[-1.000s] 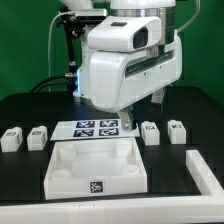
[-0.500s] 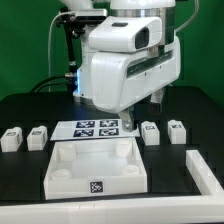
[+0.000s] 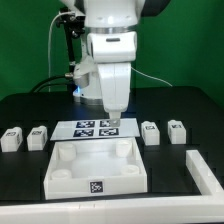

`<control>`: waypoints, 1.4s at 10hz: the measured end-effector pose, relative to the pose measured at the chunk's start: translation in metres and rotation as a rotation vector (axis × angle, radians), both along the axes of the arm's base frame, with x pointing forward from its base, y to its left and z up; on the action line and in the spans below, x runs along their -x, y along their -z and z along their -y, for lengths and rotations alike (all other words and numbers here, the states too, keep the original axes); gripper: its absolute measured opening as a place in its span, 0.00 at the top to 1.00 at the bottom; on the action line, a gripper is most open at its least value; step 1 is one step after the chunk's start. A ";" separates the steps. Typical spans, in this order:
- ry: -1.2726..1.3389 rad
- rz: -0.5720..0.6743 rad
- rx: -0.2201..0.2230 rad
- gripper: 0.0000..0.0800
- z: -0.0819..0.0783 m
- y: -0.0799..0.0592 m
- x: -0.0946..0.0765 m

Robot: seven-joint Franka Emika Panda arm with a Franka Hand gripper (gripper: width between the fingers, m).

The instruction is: Assemble one leg

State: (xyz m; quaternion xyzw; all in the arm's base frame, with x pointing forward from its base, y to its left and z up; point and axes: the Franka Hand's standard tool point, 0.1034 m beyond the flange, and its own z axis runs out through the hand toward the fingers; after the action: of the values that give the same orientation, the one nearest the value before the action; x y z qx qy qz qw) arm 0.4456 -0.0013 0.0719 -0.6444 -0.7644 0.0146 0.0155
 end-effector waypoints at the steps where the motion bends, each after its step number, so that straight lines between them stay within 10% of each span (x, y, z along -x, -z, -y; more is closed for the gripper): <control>1: -0.038 -0.009 -0.009 0.19 0.011 0.012 0.009; 4: 0.050 -0.062 -0.016 0.19 0.017 0.042 0.022; 9: 0.120 -0.093 -0.013 0.19 0.023 0.053 0.021; 14: 0.121 -0.093 -0.013 0.68 0.023 0.053 0.021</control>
Offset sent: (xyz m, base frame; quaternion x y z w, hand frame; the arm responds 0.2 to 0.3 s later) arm -0.0051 -0.0059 -0.0332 0.0127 0.0076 0.0555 0.9984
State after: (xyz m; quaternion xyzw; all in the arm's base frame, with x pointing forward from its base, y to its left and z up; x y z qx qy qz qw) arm 0.4242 -0.0242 0.0192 -0.6878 -0.7227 0.0385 0.0560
